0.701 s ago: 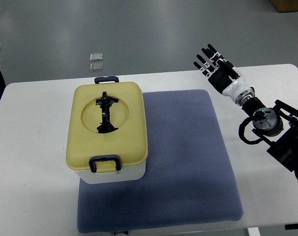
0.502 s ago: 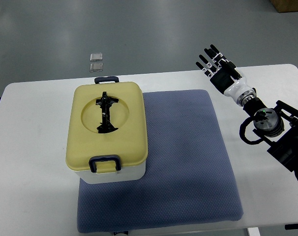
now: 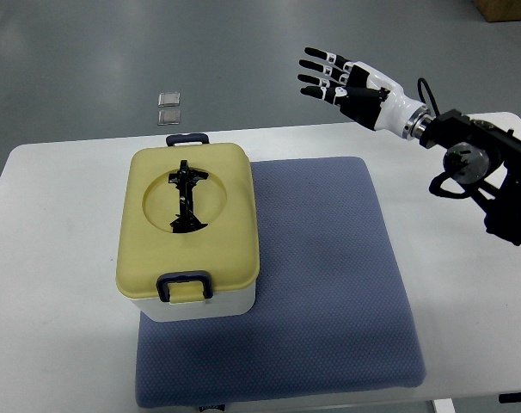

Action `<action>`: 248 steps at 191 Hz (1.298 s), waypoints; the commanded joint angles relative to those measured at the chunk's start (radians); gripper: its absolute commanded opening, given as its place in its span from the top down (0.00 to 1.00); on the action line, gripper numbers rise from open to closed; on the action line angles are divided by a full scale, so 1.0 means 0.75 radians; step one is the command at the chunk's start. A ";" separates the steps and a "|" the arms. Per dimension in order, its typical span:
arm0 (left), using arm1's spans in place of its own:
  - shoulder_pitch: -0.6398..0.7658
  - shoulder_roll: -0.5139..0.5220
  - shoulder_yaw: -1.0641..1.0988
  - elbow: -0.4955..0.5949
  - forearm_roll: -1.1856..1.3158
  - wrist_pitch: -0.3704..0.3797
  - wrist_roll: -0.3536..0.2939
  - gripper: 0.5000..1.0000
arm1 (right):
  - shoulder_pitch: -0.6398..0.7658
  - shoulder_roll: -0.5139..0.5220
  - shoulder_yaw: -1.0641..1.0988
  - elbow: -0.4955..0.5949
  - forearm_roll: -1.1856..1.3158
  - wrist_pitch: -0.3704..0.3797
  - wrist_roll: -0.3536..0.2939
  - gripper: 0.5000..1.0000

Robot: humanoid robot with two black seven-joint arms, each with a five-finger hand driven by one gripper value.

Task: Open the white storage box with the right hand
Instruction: 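Move the right hand over the yellow lid toward its black top handle, then lower the right hand and close its fingers around the black lid handle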

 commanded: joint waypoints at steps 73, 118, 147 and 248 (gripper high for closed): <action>0.002 0.000 0.000 -0.009 -0.002 -0.013 0.000 0.00 | 0.733 -0.030 -0.461 0.490 -1.154 0.109 -0.016 0.15; 0.010 0.000 0.000 -0.009 -0.002 -0.004 0.002 0.00 | 0.747 0.089 -0.476 0.551 -1.262 0.109 -0.012 0.15; 0.010 0.000 0.000 -0.009 -0.002 -0.006 0.002 0.00 | 0.733 0.134 -0.478 0.557 -1.281 0.109 -0.012 0.15; 0.022 0.000 0.000 -0.005 -0.002 -0.006 0.002 0.00 | 0.583 0.161 -0.476 0.555 -1.397 0.109 0.017 0.15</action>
